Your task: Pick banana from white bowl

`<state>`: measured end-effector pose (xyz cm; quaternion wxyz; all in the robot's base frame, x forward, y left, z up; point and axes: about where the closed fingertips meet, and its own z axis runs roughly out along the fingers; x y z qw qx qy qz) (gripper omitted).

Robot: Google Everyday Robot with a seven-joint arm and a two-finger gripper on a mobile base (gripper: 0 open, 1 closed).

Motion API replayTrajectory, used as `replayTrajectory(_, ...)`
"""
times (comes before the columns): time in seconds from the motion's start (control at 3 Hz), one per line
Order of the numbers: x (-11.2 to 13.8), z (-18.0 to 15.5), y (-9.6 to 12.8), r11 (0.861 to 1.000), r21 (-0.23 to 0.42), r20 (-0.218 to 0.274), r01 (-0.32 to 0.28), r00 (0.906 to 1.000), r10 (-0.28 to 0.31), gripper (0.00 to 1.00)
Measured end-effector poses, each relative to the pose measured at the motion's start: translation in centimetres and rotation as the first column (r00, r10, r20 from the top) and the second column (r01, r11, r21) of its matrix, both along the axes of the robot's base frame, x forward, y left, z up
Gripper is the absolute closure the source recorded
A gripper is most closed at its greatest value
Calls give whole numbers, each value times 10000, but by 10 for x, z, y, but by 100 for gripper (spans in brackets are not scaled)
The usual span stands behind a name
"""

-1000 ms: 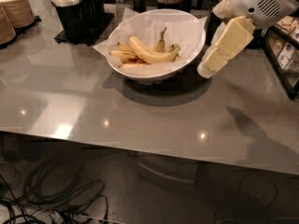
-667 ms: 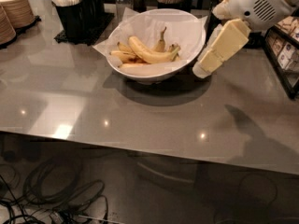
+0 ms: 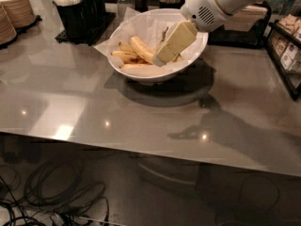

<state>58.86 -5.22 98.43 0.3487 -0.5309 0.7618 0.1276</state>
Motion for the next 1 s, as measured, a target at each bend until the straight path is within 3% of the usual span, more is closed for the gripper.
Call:
replayTrajectory(0.33, 3, -1, 4, 10000, 35, 20, -23, 10000, 23, 0)
replayTrajectory(0.67, 13, -1, 1, 9984, 394, 106, 394, 9991, -398, 0)
replayTrajectory(1.0, 44, -3, 18, 9943, 836, 266, 656, 9973, -680, 0)
